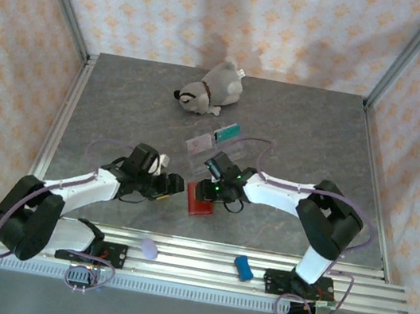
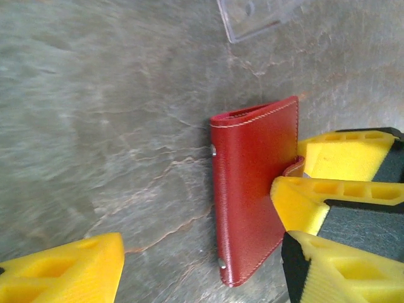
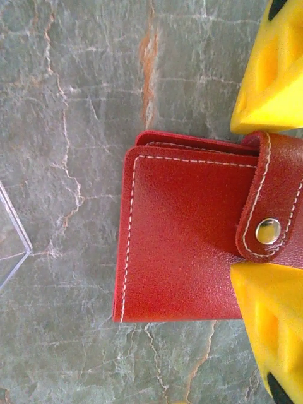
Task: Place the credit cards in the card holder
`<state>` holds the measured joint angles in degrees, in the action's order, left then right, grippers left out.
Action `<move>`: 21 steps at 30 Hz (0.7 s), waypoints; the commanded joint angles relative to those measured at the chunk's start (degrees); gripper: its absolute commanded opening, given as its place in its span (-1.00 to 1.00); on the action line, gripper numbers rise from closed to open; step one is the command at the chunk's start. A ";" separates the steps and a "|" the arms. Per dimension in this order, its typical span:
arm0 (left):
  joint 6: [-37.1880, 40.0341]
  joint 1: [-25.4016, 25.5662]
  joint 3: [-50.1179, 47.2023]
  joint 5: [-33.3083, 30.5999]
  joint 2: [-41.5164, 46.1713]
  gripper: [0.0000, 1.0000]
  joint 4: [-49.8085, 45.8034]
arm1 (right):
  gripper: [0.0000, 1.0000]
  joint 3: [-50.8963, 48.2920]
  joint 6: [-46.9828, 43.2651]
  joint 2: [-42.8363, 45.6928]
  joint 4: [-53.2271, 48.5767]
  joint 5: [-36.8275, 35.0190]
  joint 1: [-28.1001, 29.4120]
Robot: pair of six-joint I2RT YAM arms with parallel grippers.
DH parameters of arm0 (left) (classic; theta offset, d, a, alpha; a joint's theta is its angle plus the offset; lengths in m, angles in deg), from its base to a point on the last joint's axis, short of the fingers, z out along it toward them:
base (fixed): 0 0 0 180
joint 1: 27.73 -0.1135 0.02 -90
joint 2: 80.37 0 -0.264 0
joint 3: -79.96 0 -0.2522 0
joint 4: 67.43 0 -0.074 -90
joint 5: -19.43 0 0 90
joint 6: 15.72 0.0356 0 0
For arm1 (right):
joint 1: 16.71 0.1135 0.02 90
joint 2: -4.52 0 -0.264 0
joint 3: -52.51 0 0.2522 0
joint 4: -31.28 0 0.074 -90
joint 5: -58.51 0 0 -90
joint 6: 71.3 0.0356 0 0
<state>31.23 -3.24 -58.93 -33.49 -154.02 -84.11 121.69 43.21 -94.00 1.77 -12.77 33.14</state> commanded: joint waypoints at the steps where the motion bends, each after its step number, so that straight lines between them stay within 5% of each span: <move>1: -2.22 1.39 1.89 2.09 -3.45 0.29 6.61 | 0.04 -1.57 1.66 -0.72 2.94 1.00 0.36; 6: -2.71 1.89 0.95 2.75 -6.34 0.30 9.70 | -0.24 -3.51 3.02 0.12 5.85 1.84 0.38; 12: -3.90 1.97 0.81 3.33 -8.00 0.26 11.74 | -0.29 -6.19 4.36 1.75 12.10 5.47 0.39; 21: -1.97 1.96 1.72 4.33 -9.01 -0.21 10.34 | -0.26 -6.88 3.47 2.57 14.28 6.08 0.43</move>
<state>27.91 -1.55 -58.47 -30.14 -162.92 -74.01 115.43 46.58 -93.15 14.17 -8.05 33.12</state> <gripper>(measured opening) 0.409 0.366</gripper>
